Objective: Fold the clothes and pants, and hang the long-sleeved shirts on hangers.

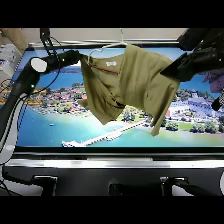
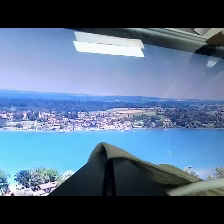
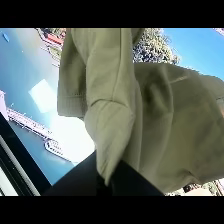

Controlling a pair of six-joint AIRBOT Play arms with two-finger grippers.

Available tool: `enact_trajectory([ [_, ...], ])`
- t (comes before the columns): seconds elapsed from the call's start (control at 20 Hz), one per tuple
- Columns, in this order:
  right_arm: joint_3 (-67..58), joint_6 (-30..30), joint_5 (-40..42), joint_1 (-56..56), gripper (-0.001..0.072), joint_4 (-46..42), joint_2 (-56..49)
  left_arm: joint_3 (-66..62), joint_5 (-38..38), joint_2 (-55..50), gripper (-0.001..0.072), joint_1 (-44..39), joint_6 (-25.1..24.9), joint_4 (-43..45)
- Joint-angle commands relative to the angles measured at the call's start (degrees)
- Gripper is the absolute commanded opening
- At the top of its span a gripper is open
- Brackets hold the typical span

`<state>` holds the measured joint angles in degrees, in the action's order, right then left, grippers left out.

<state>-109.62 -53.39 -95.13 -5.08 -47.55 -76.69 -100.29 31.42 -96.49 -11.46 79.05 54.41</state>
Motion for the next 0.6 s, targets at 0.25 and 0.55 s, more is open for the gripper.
enact_trajectory([
  [0.25, 0.0, 0.48, 2.89, 4.42, 0.002, -1.81, -4.55, -5.33, 3.48, 5.62, 0.0025, -4.22, -4.42, -0.7],
  [0.55, 0.0, 0.46, 14.16, 9.27, 0.002, 0.11, -6.16, -12.72, 3.91, 7.32, 0.0025, -10.58, -7.08, -0.66],
])
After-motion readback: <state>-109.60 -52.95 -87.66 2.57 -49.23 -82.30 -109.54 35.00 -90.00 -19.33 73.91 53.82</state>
